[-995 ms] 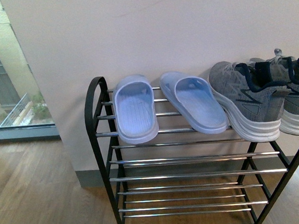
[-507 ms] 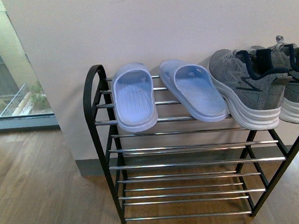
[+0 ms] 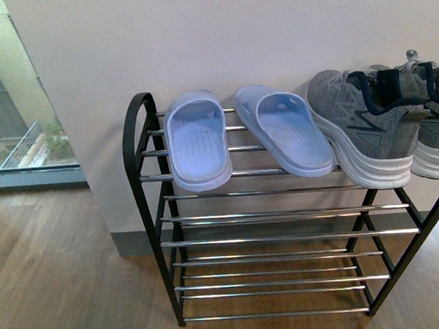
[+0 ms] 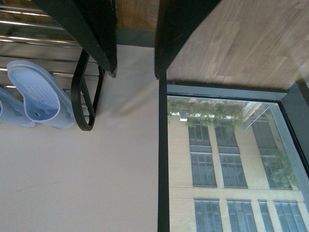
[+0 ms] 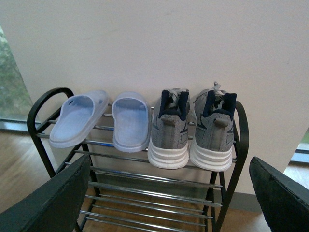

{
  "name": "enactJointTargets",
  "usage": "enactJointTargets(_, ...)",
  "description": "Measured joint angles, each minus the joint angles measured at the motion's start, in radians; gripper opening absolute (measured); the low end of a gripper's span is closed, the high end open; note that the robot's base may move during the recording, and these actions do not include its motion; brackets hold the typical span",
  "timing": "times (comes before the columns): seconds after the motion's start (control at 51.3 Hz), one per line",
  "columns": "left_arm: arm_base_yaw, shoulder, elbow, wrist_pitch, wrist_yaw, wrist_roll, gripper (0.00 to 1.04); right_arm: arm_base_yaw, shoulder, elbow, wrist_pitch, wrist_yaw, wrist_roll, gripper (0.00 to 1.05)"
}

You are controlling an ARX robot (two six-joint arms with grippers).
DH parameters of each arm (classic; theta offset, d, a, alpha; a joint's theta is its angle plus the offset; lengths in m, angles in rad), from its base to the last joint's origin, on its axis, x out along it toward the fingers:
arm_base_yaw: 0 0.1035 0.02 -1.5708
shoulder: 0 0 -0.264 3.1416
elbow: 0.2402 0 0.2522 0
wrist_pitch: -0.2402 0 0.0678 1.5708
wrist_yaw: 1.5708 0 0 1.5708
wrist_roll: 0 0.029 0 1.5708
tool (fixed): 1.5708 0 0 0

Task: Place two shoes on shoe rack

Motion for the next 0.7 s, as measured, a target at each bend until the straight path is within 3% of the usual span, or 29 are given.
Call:
enactJointTargets(0.137,0.0,0.0,0.0,0.0,0.0,0.0,0.57,0.0,0.0,0.0,0.0,0.0,0.0,0.95)
enactJointTargets(0.234,0.0,0.0,0.0,0.0,0.0,0.0,0.8,0.0,0.0,0.0,0.0,0.0,0.0,0.95)
enactJointTargets(0.351,0.0,0.0,0.0,0.0,0.0,0.001,0.97,0.0,0.001,0.0,0.0,0.0,0.0,0.95)
enactJointTargets(0.702,0.0,0.0,0.0,0.0,0.0,0.0,0.95,0.0,0.0,0.0,0.0,0.0,0.0,0.95)
